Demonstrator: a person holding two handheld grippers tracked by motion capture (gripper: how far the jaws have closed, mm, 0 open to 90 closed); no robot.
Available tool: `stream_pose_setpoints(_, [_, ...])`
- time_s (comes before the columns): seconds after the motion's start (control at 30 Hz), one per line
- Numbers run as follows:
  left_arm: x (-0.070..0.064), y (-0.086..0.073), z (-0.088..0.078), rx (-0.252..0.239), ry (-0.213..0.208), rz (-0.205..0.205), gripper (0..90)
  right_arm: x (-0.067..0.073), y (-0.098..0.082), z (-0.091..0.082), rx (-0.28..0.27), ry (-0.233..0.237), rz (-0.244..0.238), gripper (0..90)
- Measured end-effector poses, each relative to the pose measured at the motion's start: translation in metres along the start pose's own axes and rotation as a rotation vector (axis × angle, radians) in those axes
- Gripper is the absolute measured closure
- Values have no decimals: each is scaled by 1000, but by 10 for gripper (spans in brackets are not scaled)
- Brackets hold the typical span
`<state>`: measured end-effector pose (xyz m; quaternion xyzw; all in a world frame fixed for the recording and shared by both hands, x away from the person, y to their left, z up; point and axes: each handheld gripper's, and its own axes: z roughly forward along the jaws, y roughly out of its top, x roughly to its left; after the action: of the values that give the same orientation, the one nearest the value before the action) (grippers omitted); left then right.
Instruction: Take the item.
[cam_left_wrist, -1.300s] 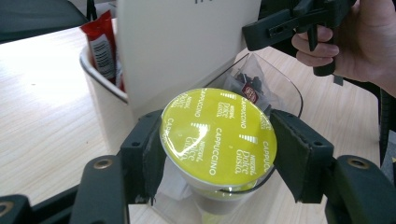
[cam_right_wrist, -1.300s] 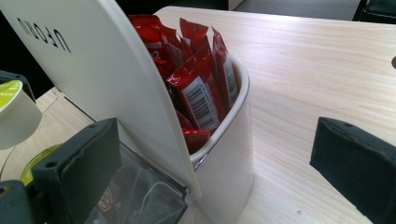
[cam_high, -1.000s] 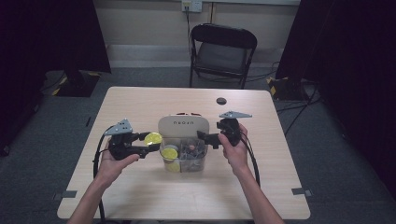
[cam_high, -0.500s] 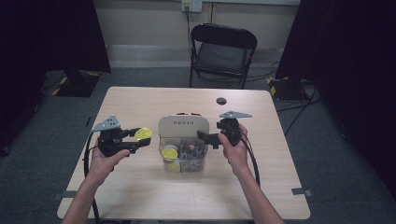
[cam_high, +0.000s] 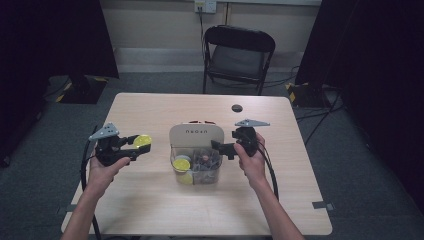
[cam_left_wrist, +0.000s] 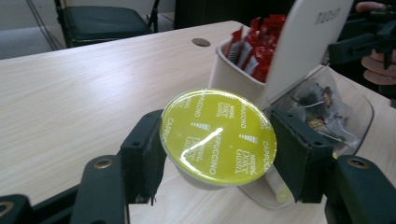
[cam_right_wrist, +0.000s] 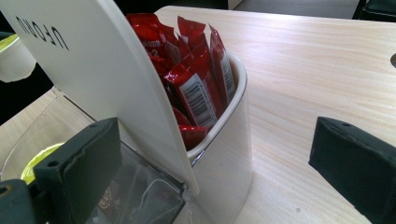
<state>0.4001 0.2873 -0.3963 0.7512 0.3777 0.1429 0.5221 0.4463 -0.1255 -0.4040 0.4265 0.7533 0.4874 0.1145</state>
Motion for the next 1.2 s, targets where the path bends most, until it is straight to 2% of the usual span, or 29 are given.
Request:
stream_pose_setpoints(0.03, [3, -1, -2, -1, 14, -1, 386, 0, 0, 0, 0, 1, 2, 18])
stream_pose_setpoints(0.27, [10, -4, -7, 8, 40, -1, 386, 0, 0, 0, 0, -1, 0, 18])
stream_pose_setpoints(0.4, [17, -10, -6, 26, 78, -7, 386, 0, 0, 0, 0, -1, -1, 20])
stream_pose_setpoints(0.47, [23, -17, -1, 51, 86, -17, 386, 0, 0, 0, 0, -2, 0, 19])
stream_pose_setpoints(0.77, [37, -32, 7, 90, 105, -54, 386, 0, 0, 0, -1, -1, 0, 18])
stream_pose_setpoints(0.87, [44, -41, 12, 106, 113, -89, 386, 0, 0, 0, -1, -1, 0, 18])
stream_pose_setpoints(1.2, [49, -52, 24, 160, 117, -101, 386, 0, 0, 0, -1, -3, -1, 16])
